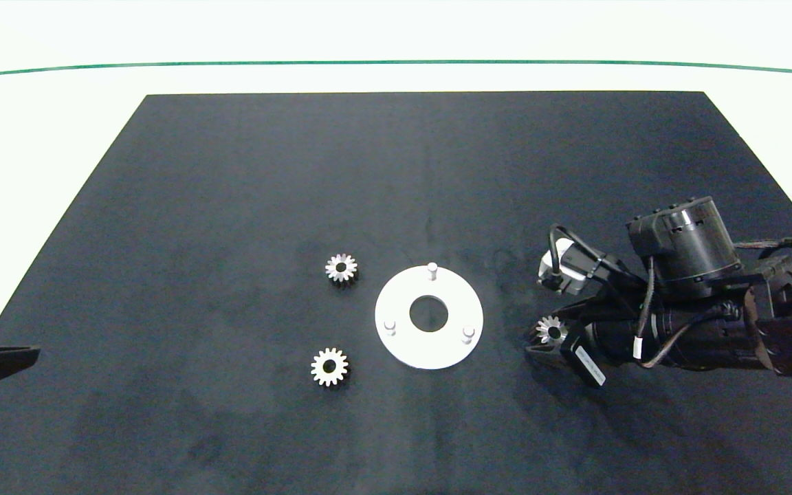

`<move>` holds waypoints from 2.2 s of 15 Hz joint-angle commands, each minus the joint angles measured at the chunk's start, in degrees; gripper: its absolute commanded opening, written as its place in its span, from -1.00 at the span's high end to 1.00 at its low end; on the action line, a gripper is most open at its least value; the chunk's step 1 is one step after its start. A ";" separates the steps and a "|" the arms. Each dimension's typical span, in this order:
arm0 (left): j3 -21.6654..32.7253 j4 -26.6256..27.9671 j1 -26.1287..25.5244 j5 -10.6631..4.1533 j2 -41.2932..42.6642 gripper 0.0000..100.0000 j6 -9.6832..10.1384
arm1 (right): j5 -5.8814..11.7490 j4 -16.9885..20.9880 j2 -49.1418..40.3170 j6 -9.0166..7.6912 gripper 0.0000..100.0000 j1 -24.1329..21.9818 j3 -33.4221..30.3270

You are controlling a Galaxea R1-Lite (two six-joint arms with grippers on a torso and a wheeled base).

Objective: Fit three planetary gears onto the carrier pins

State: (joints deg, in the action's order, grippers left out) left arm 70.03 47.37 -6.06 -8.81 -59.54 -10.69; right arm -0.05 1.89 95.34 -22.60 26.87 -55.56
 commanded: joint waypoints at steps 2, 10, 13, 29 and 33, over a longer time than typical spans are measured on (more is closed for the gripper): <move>0.01 0.35 -0.80 -0.06 0.39 -1.00 -0.03 | 0.49 0.04 -0.24 -1.04 -0.11 -0.06 0.02; -0.07 0.35 -0.88 -0.06 0.56 -1.00 -0.03 | 0.75 0.13 -0.16 -0.95 0.22 0.38 1.16; -0.07 0.70 -0.97 -0.06 0.56 -1.00 -0.03 | 0.58 -0.40 0.02 -0.78 0.34 0.38 0.98; 0.10 1.49 -2.29 -0.06 0.56 -1.00 0.06 | 3.30 8.04 -0.95 0.63 0.38 13.83 -12.55; 0.10 1.49 -2.20 -0.06 0.56 -1.00 0.06 | 3.39 7.95 2.83 1.24 0.38 14.62 -15.36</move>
State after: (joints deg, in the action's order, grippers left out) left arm 70.14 48.62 -8.24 -8.81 -59.01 -10.56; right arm 3.35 9.86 96.03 -21.25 41.27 -70.14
